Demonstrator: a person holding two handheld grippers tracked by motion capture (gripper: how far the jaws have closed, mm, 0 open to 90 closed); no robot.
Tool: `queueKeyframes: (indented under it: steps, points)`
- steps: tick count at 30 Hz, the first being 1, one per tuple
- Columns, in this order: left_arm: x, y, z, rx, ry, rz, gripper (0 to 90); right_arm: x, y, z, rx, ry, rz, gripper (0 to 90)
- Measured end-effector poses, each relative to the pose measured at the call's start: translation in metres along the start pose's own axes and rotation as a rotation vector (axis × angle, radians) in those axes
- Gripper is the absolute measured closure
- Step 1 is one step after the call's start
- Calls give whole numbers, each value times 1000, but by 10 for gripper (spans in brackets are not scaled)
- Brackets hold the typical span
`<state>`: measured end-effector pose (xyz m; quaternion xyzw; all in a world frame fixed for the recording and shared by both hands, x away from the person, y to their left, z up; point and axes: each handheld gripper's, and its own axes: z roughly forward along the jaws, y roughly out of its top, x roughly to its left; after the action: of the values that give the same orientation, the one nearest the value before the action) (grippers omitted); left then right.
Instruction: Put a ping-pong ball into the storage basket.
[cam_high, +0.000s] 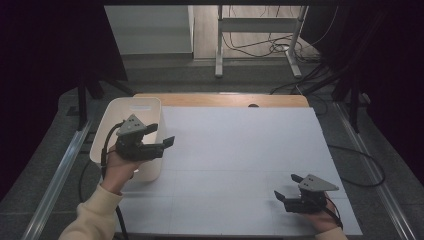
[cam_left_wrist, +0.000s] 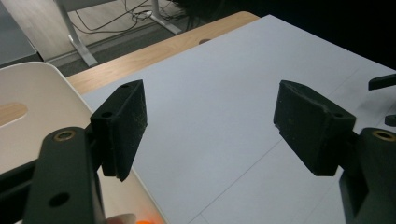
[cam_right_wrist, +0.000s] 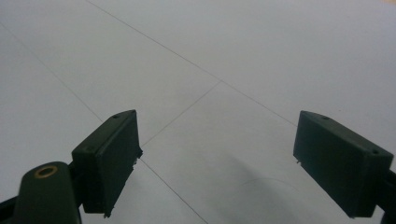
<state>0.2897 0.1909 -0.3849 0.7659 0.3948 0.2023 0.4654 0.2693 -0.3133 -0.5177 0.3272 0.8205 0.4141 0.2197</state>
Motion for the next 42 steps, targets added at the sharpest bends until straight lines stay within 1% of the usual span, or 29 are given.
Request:
queueKeyframes:
  steps: [3,7,13,16,19,22,24,29,35,42]
  points:
    - [-3,-5,0,2,-6,-4,265,0,0,1,0,-2,0,149]
    - [-6,-11,0,5,-7,1,265,0,0,1,1,1,-4,149]
    - [-13,-18,1,1,-28,1,264,0,0,0,-1,2,-1,148]
    - [-17,-22,4,7,-41,6,264,1,-1,0,-4,3,-2,149]
    - [-21,-27,9,24,-41,16,264,1,-1,0,0,-2,-1,149]
    - [-21,-31,13,30,-48,14,263,1,-1,-1,3,-4,-3,149]
    - [-21,-33,15,34,-51,6,263,1,-2,-1,4,0,-5,149]
    - [-19,-36,19,40,-52,-4,263,0,-2,-2,4,0,-1,149]
    - [-20,-38,23,49,-48,11,262,1,-2,-2,6,0,-2,148]
    - [-21,-40,23,43,-48,11,261,1,-3,-2,5,4,-3,148]
